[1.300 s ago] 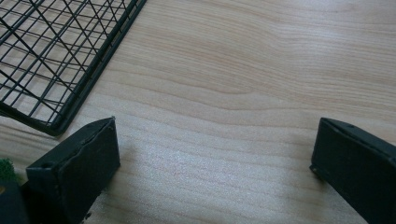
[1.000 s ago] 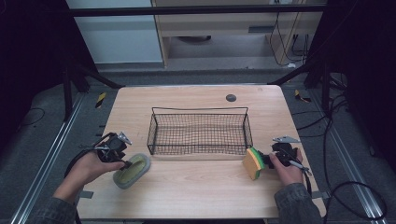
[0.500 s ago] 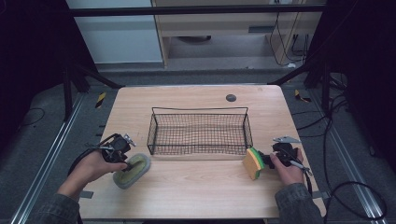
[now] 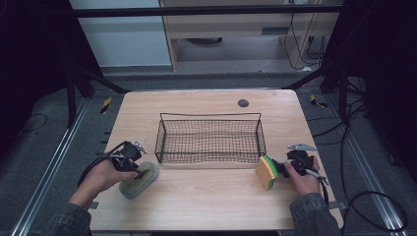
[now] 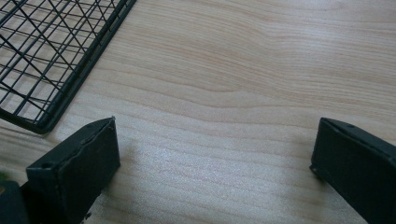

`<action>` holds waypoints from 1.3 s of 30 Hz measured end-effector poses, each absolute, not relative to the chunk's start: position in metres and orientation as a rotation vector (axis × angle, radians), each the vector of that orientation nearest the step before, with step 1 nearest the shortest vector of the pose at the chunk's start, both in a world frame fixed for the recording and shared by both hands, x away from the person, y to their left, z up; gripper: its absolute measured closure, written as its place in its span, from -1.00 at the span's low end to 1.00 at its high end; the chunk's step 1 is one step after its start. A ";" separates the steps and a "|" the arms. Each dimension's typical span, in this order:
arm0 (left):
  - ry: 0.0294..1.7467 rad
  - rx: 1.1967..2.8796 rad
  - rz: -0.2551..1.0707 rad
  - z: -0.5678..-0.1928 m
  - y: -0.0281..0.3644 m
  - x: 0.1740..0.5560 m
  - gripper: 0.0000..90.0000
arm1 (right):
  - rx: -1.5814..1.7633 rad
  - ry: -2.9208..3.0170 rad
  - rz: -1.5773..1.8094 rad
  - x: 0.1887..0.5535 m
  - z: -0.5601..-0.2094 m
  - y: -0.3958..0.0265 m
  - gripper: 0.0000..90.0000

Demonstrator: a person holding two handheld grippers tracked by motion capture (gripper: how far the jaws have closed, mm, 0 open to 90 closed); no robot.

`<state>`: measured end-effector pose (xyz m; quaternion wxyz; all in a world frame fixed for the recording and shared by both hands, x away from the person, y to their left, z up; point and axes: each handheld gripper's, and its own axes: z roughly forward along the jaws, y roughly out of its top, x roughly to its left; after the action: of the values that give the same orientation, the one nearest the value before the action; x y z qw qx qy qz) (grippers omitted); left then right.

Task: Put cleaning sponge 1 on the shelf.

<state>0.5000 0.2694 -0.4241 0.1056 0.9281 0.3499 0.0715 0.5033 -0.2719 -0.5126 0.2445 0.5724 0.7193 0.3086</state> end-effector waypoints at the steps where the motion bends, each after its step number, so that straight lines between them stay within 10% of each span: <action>1: 1.032 2.733 0.218 -0.425 0.270 0.500 0.26 | 1.564 1.963 0.845 0.503 -0.513 -0.272 -0.98; 22: 1.009 2.691 0.263 -0.431 0.278 0.488 0.57 | 1.565 1.962 0.845 0.503 -0.513 -0.272 -0.98; 39: 0.812 2.589 0.475 -0.363 0.294 0.457 0.57 | 1.565 1.962 0.844 0.503 -0.513 -0.272 -0.98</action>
<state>0.4573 0.2944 -0.3631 0.1922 0.9223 0.2893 0.1692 0.5033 -0.2716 -0.5126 0.2442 0.5731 0.7185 0.3092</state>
